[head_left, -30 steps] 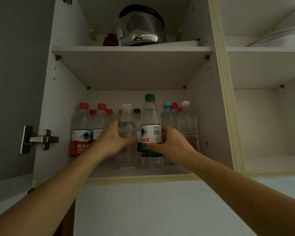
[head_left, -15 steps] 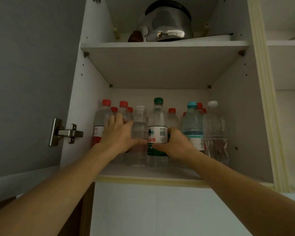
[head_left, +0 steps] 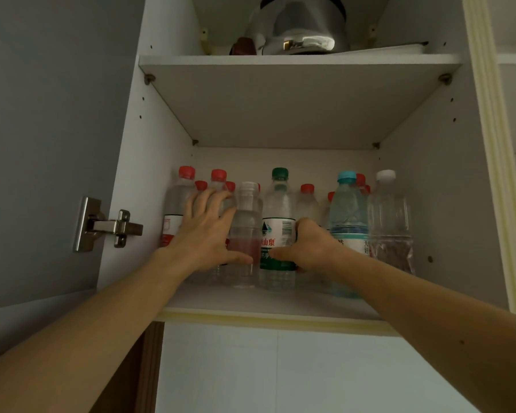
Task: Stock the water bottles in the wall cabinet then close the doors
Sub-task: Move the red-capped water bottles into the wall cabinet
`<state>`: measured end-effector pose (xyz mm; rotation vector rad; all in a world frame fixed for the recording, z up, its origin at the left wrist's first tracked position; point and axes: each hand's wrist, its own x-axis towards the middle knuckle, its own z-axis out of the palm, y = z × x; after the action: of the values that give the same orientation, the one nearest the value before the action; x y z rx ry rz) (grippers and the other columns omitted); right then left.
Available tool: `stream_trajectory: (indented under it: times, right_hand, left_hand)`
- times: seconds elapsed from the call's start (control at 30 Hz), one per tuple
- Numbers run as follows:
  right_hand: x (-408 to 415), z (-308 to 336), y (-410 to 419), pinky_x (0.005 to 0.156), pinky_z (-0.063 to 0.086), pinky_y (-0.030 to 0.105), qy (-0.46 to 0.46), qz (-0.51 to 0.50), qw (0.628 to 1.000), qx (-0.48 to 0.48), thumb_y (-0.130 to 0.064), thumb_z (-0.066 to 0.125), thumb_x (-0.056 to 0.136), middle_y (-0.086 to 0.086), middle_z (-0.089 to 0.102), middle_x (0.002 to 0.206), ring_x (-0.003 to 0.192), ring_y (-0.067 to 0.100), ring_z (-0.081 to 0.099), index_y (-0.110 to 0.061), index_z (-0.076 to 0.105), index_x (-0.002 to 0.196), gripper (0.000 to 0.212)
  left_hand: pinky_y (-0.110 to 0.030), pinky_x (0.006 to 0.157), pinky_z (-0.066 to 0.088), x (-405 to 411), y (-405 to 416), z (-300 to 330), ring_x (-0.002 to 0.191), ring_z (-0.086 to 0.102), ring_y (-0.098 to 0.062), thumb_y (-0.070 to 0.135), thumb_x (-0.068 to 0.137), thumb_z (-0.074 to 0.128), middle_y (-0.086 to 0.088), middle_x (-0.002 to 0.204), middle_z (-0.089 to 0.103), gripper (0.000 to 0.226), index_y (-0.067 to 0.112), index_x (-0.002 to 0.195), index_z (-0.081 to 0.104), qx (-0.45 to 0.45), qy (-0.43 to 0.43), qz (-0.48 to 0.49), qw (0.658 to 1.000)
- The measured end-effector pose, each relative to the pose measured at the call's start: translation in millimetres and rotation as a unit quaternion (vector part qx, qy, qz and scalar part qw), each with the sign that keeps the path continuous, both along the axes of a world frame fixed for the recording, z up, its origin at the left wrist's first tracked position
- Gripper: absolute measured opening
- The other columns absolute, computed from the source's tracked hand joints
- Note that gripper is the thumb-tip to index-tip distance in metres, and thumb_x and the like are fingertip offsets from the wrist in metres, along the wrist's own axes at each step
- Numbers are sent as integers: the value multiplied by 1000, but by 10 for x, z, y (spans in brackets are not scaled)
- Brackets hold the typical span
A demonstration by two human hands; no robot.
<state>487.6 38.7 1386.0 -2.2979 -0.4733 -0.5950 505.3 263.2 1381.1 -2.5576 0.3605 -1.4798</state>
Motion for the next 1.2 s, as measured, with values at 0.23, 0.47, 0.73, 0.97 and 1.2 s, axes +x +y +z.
stream_trajectory:
  times: [0.23,0.47,0.73,0.97,1.2]
  right_hand:
    - [88,21,-7,88,61,42,17,5,1000,-1,-23,81,85,-3,62,92,85,14,64,-28,47,88,34]
    - [136,6,44,92,59,44,14,-17,1000,2,-25,80,87,-3,58,92,100,22,65,-23,46,96,35]
    - [201,-21,45,92,59,43,8,-7,1000,11,-24,79,88,-3,60,98,96,18,64,-21,48,107,36]
    - [188,-102,46,86,61,40,-19,-17,1000,12,-30,79,88,3,65,114,100,19,67,-18,51,122,45]
    - [-170,-77,33,94,57,40,-191,-68,977,-59,-29,67,96,6,56,131,113,23,61,-17,49,135,44]
  left_hand:
    - [-58,121,-7,3,13,-51,152,-8,-28,91,65,57,-6,165,6,121,17,156,30,-7,-2,-18,1000]
    - [-52,117,-12,47,24,-53,153,-8,-28,92,64,56,-6,165,6,120,16,154,34,-10,-10,-25,1000]
    - [-56,121,-2,65,28,-47,153,-6,-29,93,64,53,-6,165,7,120,17,154,34,-8,-13,-27,1000]
    - [-52,122,1,11,50,-68,153,-4,-25,85,69,62,-4,166,11,112,19,155,35,-20,-12,-63,998]
    - [-50,122,18,-155,-2,-56,151,18,-29,63,77,74,-10,161,27,86,16,145,49,-44,-41,-122,991]
